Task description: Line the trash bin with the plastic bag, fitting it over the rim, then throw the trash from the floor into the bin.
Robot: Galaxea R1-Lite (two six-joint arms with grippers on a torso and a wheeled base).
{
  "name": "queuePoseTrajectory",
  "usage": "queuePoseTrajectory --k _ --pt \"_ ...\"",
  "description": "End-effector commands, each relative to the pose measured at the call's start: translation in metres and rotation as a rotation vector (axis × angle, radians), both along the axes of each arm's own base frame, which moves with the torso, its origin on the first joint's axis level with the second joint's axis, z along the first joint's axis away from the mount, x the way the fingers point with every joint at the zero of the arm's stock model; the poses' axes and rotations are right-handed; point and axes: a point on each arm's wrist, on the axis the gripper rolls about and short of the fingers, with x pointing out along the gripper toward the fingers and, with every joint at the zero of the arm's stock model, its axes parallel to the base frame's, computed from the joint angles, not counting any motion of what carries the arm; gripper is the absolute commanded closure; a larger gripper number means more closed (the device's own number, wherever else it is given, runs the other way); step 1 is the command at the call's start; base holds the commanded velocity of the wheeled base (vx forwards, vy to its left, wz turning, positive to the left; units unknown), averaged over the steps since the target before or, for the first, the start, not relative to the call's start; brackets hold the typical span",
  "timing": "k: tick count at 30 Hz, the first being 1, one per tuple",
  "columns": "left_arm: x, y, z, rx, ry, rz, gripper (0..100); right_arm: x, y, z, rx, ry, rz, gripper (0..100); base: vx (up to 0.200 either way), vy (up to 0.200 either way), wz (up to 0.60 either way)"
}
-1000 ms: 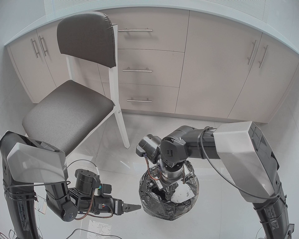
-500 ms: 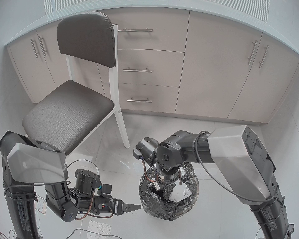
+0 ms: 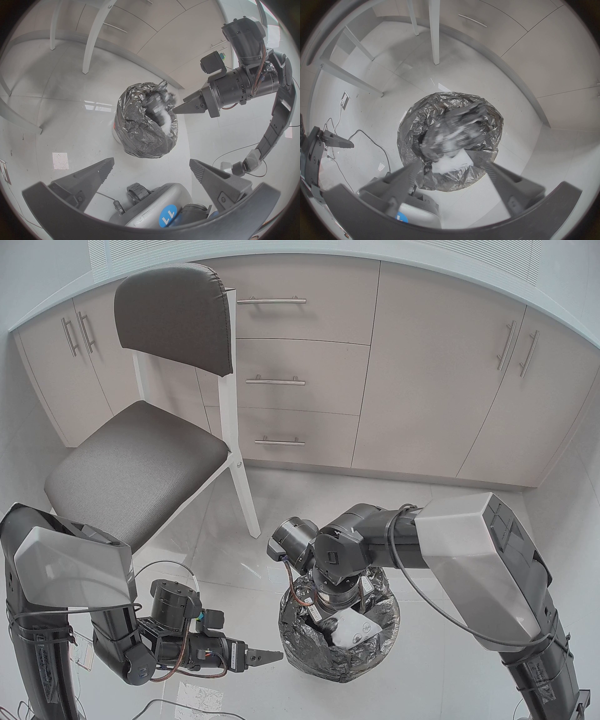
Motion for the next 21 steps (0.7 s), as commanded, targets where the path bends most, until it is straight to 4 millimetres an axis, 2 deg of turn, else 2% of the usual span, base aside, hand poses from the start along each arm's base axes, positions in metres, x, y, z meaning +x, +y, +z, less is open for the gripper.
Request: queuePoseTrajectory --k 1,17,18,21 --pt "0.0 -0.0001 0.0001 0.0 0.0 0.0 0 0.0 0.0002 -0.0007 0.001 0.001 -0.002 0 0.0 0.0 0.0" --pt "0.0 -0.0001 0.0001 0.0 0.0 0.0 0 -0.0007 0.001 0.0002 -0.008 -0.016 -0.008 0 0.0 0.0 0.0" --pt "0.0 -0.0001 0.0001 0.0 0.0 0.0 0 -0.0007 0.001 0.0002 -0.008 -0.016 -0.008 100 0.0 0.0 0.0" --pt "0.0 -0.0001 0.0001 0.0 0.0 0.0 0 -0.0007 0.001 0.0002 -0.006 -0.015 -0.009 100 0.0 0.0 0.0"
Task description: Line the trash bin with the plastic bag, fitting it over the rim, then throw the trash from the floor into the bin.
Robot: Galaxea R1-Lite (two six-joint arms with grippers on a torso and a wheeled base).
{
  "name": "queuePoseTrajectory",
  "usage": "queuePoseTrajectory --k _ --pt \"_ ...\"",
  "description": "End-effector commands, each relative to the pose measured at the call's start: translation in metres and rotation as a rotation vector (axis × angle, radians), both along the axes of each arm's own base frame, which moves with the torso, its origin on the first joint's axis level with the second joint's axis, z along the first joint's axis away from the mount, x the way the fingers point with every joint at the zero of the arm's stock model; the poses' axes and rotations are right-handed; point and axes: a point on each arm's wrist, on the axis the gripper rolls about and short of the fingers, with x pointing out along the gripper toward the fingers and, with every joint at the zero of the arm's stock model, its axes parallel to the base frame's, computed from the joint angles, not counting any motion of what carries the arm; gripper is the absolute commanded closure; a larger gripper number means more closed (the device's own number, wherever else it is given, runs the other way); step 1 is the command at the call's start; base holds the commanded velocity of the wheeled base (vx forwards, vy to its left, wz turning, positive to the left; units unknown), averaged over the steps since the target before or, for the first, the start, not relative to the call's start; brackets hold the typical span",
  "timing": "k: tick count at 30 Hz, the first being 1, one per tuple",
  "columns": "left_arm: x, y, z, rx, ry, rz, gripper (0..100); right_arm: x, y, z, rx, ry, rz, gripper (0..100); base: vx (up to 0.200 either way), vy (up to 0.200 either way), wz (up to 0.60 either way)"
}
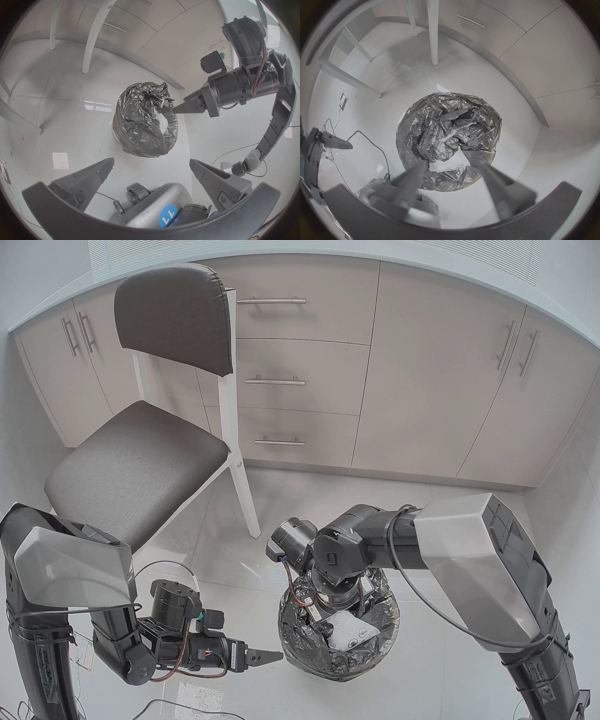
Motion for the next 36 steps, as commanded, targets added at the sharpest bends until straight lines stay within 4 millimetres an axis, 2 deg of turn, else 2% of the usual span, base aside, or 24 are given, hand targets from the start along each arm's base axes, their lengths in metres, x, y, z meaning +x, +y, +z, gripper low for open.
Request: queuePoseTrajectory --k 1,7,19,28,36 --pt "0.0 0.0 0.0 0.0 0.0 0.0 0 0.0 0.0 0.0 0.001 0.0 0.0 100 0.0 0.0 0.0" --pt "0.0 0.0 0.0 0.0 0.0 -0.001 0 0.0 0.0 -0.002 -0.002 0.001 0.0 100 0.0 0.0 0.0" --pt "0.0 0.0 0.0 0.0 0.0 -0.001 0 0.013 0.004 -0.026 0.027 -0.032 -0.006 100 0.0 0.0 0.0" --pt "0.0 0.0 0.0 0.001 0.0 -0.001 0 0.038 -0.009 -0.045 0.057 -0.069 -0.051 100 0.0 0.0 0.0" --pt "0.0 0.0 -0.001 0.001 0.002 -0.002 0 0.052 -0.024 -0.078 0.028 -0.037 -0.099 100 0.0 0.0 0.0"
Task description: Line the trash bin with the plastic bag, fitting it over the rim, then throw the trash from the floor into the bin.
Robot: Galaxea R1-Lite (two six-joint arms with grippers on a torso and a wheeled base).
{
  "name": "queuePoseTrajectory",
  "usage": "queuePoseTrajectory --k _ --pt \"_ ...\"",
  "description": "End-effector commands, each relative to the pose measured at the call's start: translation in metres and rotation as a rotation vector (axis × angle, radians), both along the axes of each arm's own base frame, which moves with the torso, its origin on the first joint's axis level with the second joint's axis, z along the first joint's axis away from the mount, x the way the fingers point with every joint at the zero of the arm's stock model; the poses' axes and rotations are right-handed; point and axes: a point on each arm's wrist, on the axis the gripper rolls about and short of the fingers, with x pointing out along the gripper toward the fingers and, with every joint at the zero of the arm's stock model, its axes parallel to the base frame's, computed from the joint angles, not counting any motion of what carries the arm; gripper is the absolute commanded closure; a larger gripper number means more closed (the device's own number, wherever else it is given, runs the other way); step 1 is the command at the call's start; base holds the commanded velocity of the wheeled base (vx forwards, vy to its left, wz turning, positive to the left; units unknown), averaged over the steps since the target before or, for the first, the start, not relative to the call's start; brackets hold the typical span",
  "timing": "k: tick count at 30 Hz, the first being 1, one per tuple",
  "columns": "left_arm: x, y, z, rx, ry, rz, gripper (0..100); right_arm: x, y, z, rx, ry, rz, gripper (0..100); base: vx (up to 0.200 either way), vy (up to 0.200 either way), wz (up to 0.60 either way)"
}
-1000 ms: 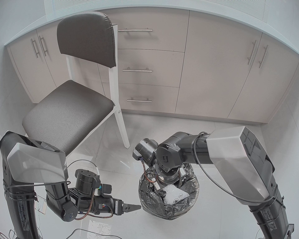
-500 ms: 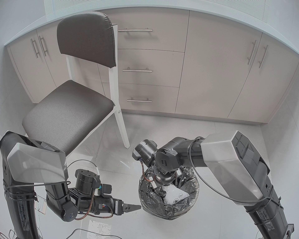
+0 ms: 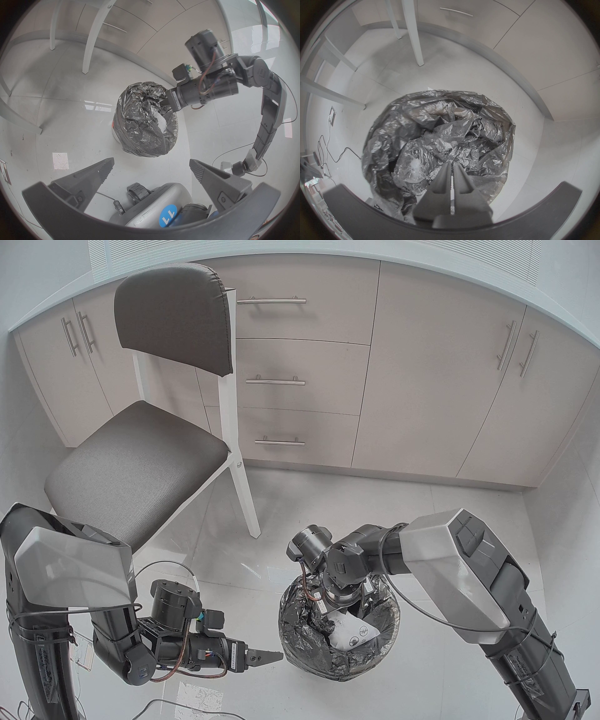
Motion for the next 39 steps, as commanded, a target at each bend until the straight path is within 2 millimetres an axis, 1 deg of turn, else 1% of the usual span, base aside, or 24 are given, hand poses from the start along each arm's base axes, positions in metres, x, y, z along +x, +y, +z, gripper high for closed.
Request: queuePoseTrajectory --k 1,3,5,7,17,22,25,28,29,31,35,37,39 --pt "0.0 0.0 -0.001 0.0 0.002 -0.001 0 0.006 -0.005 -0.026 -0.018 0.02 -0.013 100 0.0 0.0 0.0" --pt "0.0 0.0 -0.001 0.001 0.001 -0.002 0 0.007 -0.004 -0.031 -0.012 0.014 -0.011 100 0.0 0.0 0.0" --pt "0.0 0.0 -0.001 0.001 0.001 0.0 0 0.009 -0.004 -0.042 -0.014 0.014 -0.008 100 0.0 0.0 0.0" --pt "0.0 0.0 -0.001 0.001 0.001 -0.002 0 0.009 -0.005 -0.046 -0.018 0.02 -0.008 100 0.0 0.0 0.0" --pt "0.0 0.0 -0.001 0.001 0.001 0.0 0 0.012 -0.009 -0.054 -0.021 0.024 -0.012 100 0.0 0.0 0.0" --pt "-0.001 0.001 -0.005 0.024 -0.019 -0.029 0 0.013 -0.011 -0.063 -0.033 0.036 -0.016 100 0.0 0.0 0.0" --pt "-0.001 0.001 -0.005 0.025 -0.022 -0.031 0 0.013 -0.011 -0.063 -0.033 0.036 -0.016 100 0.0 0.0 0.0" --pt "-0.001 0.001 -0.005 0.025 -0.019 -0.03 0 0.013 -0.009 -0.052 -0.028 0.021 -0.008 100 0.0 0.0 0.0" --pt "-0.001 0.001 -0.004 0.024 -0.021 -0.029 0 0.012 -0.007 -0.045 -0.027 0.015 0.0 100 0.0 0.0 0.0" --pt "-0.001 0.001 -0.004 0.024 -0.018 -0.028 0 0.009 -0.004 -0.025 -0.017 -0.002 0.013 100 0.0 0.0 0.0" --pt "-0.001 0.001 -0.004 0.024 -0.018 -0.028 0 -0.006 0.001 0.003 -0.035 0.025 0.032 100 0.0 0.0 0.0" --pt "-0.001 0.001 -0.004 0.023 -0.017 -0.025 0 -0.011 0.003 0.006 -0.045 0.039 0.036 100 0.0 0.0 0.0" --pt "-0.001 0.001 -0.004 0.023 -0.017 -0.025 0 -0.013 0.005 0.004 -0.045 0.043 0.033 100 0.0 0.0 0.0"
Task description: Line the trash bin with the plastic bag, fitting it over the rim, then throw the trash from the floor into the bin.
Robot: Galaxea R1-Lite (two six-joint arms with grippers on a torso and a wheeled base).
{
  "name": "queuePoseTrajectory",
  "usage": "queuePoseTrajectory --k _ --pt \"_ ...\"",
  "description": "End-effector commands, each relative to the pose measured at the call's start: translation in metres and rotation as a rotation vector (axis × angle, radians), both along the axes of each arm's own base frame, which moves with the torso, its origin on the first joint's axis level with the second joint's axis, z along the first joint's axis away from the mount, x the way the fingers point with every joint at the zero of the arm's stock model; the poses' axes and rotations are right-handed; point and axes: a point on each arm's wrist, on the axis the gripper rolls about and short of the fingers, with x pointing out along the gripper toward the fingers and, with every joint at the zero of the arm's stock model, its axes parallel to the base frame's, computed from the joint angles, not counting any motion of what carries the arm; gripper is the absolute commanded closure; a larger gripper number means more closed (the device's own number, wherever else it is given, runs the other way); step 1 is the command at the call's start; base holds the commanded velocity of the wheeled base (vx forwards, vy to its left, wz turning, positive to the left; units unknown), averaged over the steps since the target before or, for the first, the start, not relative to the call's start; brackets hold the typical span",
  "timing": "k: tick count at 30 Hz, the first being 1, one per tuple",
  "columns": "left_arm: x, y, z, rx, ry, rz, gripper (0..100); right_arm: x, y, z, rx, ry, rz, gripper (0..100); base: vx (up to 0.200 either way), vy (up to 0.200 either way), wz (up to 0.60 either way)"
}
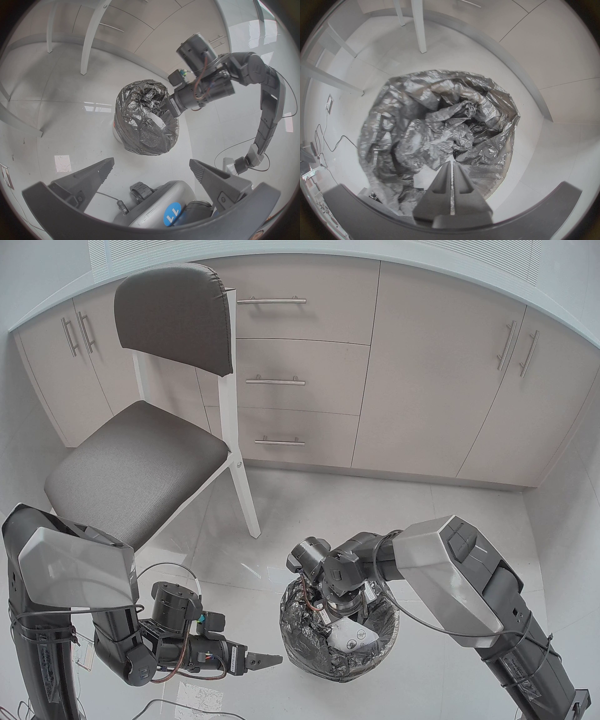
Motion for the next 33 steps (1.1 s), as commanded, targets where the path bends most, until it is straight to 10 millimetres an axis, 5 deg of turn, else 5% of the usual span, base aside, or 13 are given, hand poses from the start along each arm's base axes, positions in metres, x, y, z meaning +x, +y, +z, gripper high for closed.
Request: queuePoseTrajectory --k 1,21,33 --pt "0.0 0.0 0.0 0.0 0.001 0.0 0 -0.007 0.008 0.016 0.023 -0.022 0.01 100 0.0 0.0 0.0" --pt "-0.001 0.001 -0.001 0.004 0.002 -0.002 0 -0.004 0.014 -0.057 0.018 -0.003 0.022 100 0.0 0.0 0.0" --pt "-0.001 0.001 -0.001 0.003 0.001 -0.004 0 0.039 -0.023 -0.097 0.074 -0.089 -0.03 100 0.0 0.0 0.0"
